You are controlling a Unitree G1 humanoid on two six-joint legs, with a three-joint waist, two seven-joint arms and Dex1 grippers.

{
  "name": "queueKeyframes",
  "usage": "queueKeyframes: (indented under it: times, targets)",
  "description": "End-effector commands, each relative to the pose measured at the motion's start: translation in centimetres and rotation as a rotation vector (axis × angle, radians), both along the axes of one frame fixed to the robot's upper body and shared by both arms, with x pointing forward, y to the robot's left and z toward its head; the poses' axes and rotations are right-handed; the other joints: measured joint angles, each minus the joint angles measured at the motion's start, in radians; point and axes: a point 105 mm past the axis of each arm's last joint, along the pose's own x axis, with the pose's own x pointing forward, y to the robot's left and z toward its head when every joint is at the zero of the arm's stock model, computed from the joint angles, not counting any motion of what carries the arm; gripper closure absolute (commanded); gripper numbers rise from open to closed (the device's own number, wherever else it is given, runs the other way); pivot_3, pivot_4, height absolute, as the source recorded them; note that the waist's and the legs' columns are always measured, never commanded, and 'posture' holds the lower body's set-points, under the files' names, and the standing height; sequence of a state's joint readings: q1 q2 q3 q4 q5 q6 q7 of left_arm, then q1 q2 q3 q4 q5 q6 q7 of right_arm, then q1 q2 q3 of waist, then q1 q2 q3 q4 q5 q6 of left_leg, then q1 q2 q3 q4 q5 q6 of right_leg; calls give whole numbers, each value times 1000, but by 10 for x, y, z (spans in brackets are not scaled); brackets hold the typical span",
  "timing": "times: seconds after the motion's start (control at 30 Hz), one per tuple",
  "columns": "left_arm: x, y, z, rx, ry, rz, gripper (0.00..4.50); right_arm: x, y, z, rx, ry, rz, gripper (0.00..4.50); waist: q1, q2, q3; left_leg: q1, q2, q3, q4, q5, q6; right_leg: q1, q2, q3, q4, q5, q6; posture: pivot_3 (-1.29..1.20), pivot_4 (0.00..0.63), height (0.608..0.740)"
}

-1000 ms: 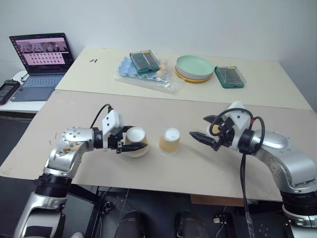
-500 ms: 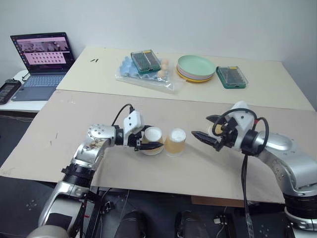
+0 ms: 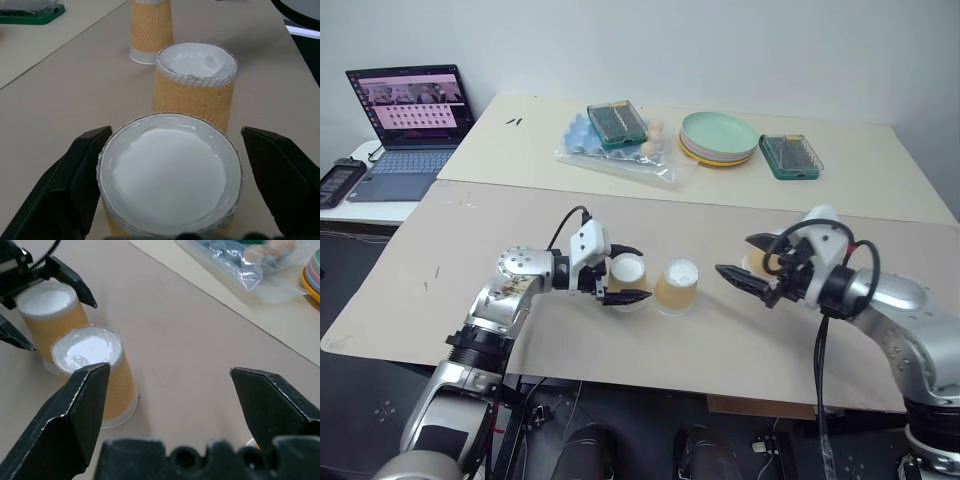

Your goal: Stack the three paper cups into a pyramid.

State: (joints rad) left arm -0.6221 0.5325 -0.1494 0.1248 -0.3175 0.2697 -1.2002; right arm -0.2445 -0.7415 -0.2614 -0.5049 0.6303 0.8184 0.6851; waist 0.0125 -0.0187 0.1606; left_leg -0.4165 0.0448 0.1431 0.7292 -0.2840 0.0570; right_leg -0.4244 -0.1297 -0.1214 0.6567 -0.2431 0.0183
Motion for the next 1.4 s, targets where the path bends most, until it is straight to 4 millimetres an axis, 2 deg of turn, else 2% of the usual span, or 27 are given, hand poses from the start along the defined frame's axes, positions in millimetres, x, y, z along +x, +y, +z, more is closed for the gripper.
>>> queueKeyframes:
  times: [0.03,0.13,0.23,0.4,0.47,0.67,0.83,1.13,1.3,1.4]
  targets:
    - [-16,13,40,-38,-40,-18,63,-25,-19,13,16,11,26,0,0,0,0,0,0,0,0,0,0,0,0,0,0,0,0,0,150,706]
    - [-25,25,58,-49,-31,9,63,-37,-31,-11,-64,119,9,0,0,0,0,0,0,0,0,-1,1,1,0,0,-1,0,0,0,150,706]
    - [-32,34,69,-70,-19,51,63,-11,-52,-34,-124,152,-183,0,-9,0,0,2,0,0,0,-1,1,2,0,1,0,0,0,0,150,706]
    - [-42,34,73,-81,-17,85,63,28,-78,-55,-149,140,-404,0,-19,0,0,5,0,1,0,0,0,2,0,5,4,0,1,0,150,706]
    - [-44,34,74,-84,-20,96,63,36,-82,-58,-144,135,-434,0,-19,0,0,5,0,2,0,0,0,1,0,6,5,0,1,0,150,706]
    - [-45,35,80,-93,-40,134,63,69,-75,-39,0,72,-453,0,-18,0,0,3,0,3,0,0,-1,0,0,6,4,0,1,0,150,706]
    - [-47,37,77,-77,-38,150,63,79,-63,-27,125,60,-407,0,-16,0,0,3,0,3,0,0,-1,0,0,5,4,0,1,0,150,706]
    - [-45,39,77,-69,-42,171,63,98,-56,-20,226,44,-426,0,-22,1,0,3,0,3,0,0,-1,0,0,5,4,0,1,0,150,706]
    - [-44,39,77,-62,-45,174,63,103,-53,-22,227,47,-427,0,-22,1,0,2,0,3,0,0,-1,-1,0,5,4,0,1,0,150,706]
    - [-44,40,77,-61,-47,181,0,103,-53,-21,228,34,-433,771,-23,1,0,2,0,3,0,0,-1,-1,0,5,4,0,1,0,150,706]
